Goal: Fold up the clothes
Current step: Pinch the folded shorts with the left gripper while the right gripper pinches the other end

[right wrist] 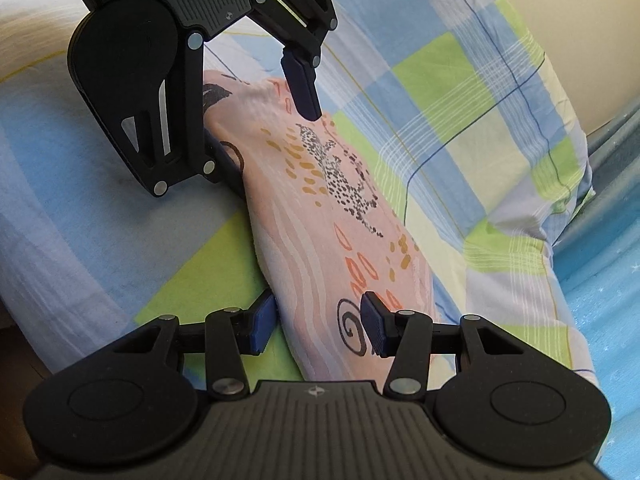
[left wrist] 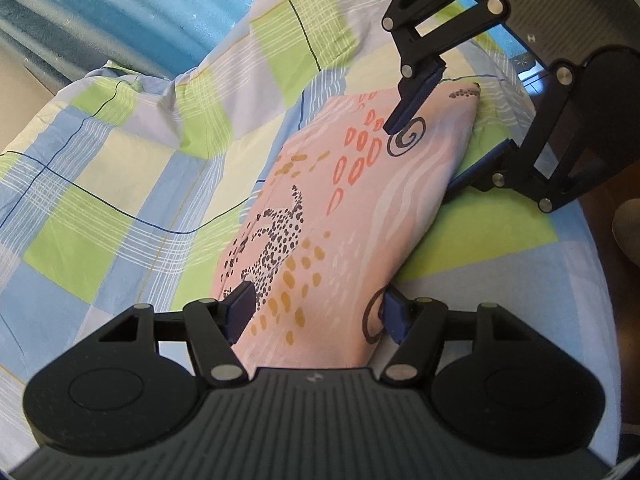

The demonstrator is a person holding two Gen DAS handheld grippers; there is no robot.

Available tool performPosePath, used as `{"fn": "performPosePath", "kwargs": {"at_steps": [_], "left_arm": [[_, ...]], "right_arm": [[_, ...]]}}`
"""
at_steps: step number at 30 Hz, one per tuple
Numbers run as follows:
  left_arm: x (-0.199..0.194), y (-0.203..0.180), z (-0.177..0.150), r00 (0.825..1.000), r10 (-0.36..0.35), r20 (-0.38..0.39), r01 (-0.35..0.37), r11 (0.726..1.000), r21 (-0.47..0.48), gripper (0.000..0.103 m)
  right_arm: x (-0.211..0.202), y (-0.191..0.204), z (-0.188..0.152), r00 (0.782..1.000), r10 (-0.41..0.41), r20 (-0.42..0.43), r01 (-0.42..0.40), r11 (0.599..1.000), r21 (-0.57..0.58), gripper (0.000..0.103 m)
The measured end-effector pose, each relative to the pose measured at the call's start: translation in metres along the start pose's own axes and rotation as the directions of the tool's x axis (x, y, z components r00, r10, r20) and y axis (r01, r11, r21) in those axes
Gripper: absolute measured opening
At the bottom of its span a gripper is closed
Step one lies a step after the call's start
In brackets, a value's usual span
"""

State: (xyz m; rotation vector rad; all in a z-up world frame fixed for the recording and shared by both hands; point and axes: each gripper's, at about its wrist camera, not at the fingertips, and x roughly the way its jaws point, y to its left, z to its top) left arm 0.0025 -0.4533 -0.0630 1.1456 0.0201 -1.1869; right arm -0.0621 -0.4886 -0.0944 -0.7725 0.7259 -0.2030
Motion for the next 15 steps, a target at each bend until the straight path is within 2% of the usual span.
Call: {"fn": "performPosePath", "kwargs": {"at_steps": [4, 9, 15], "left_arm": [[0.0, -0.001, 0.0, 1.0, 0.001, 0.0, -0.001, 1.0, 0.004, 0.063], [-0.003, 0.0, -0.002, 1.0, 0.002, 0.003, -0.002, 1.0, 0.018, 0.063], [-0.002, 0.003, -0.011, 0.998, 0.064, -0.026, -0.062, 0.995, 0.076, 0.063]], "right_arm": [[0.002, 0.01, 0.003, 0.999, -0.031, 0.019, 0.032, 0.997, -0.064, 0.048], [0.006, 0.002, 0.0, 0.999, -0.04, 0.008, 0.041, 0.997, -0.063, 0.051], [0.007, -0.003, -0.007, 0.997, -0.068, -0.031, 0.067, 0.997, -0.044, 0.051]]}}
